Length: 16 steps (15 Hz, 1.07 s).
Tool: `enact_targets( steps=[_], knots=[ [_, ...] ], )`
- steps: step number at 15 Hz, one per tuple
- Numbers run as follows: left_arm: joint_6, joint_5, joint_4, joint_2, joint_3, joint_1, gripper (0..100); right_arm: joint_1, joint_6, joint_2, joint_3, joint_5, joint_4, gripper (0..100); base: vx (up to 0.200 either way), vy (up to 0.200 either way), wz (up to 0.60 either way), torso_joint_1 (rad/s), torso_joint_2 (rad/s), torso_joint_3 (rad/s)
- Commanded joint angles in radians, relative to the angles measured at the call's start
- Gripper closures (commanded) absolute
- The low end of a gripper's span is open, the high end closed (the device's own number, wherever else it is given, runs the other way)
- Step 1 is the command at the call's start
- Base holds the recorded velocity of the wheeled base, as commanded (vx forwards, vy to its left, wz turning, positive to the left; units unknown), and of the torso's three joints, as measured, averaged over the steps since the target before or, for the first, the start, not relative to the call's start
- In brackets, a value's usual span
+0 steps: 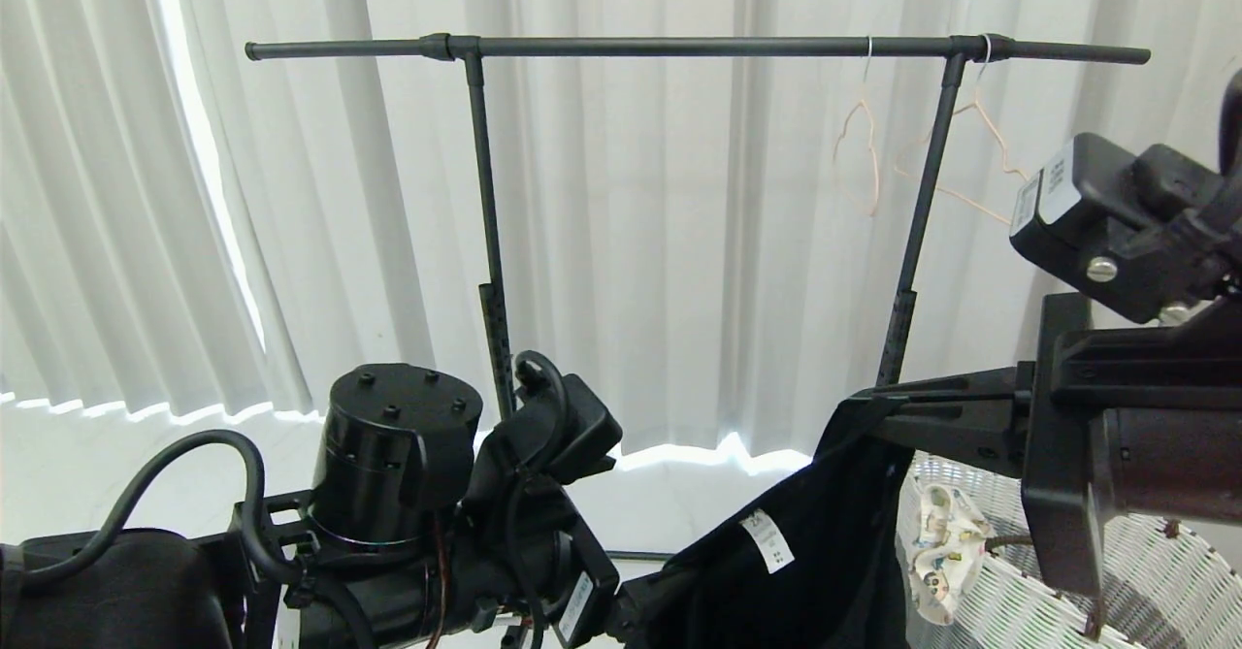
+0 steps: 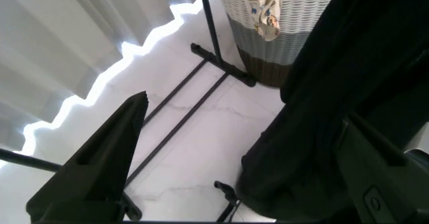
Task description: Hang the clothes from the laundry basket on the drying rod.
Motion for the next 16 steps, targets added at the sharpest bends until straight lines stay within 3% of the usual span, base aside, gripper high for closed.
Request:
enact_targets(
  steps=[1,10,13,14,16],
  knots=[
    [-0.001,-0.001,-0.001,-0.004,0.001,0.000,0,0.002,-0.001,0.013,-0.003,0.003,0.000,100,0.000,0.000,0.00,0.000,0.00,0.000],
    [0.018,0.002,-0.003,0.010,0.090,0.003,0,0.007,-0.027,0.011,-0.005,0.059,-0.001,100,0.000,0.000,0.00,0.000,0.00,0.000],
    [0.018,-0.038,-0.003,0.003,0.087,-0.028,0,0.014,-0.038,0.022,-0.002,0.071,-0.004,100,0.000,0.000,0.00,0.000,0.00,0.000],
    [0.019,-0.099,-0.003,-0.018,0.094,-0.043,0,0.011,-0.038,0.034,-0.006,0.071,-0.007,100,0.000,0.000,0.00,0.000,0.00,0.000],
    [0.019,-0.131,-0.003,-0.018,0.093,-0.044,0,0.011,-0.038,0.048,-0.011,0.072,-0.020,100,0.000,0.000,0.00,0.000,0.00,0.000]
  ],
)
